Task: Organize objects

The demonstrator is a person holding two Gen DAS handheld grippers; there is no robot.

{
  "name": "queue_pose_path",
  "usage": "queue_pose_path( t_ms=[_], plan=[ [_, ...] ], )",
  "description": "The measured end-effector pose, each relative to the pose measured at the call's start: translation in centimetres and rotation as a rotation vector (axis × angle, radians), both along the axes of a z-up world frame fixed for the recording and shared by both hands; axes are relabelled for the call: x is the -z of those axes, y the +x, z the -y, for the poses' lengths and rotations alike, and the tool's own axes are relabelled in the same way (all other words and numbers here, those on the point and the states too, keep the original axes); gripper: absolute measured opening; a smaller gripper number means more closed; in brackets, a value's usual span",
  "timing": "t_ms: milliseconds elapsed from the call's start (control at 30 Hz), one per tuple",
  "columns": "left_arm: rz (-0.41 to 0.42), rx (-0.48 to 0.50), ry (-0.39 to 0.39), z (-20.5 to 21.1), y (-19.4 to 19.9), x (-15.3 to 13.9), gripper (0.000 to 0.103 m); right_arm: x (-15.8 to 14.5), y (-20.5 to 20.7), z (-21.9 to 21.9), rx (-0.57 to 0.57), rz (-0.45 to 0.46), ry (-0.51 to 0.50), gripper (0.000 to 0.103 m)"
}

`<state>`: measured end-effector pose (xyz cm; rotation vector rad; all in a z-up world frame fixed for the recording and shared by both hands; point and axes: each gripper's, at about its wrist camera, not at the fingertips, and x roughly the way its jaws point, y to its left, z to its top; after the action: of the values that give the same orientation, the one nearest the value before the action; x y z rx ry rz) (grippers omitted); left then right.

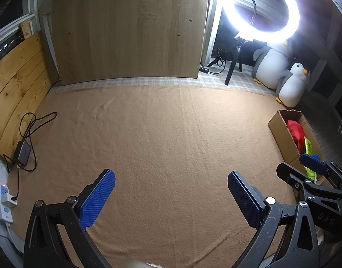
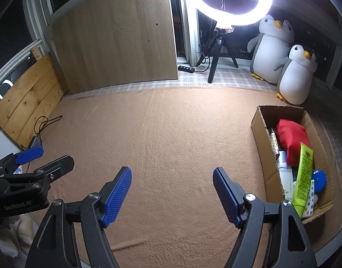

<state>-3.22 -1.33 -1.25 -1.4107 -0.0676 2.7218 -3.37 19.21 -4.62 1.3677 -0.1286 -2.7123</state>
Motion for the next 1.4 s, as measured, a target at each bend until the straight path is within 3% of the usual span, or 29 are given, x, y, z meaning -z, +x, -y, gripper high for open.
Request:
queue_pose_path(
  t_ms=[1400],
  plan=[
    [0.022,0.015,0.007,-0.7,-1.4,1.5,0.102,1.5,-0.9,-0.6,0.015,0.043,-0.006,0.073]
  ],
)
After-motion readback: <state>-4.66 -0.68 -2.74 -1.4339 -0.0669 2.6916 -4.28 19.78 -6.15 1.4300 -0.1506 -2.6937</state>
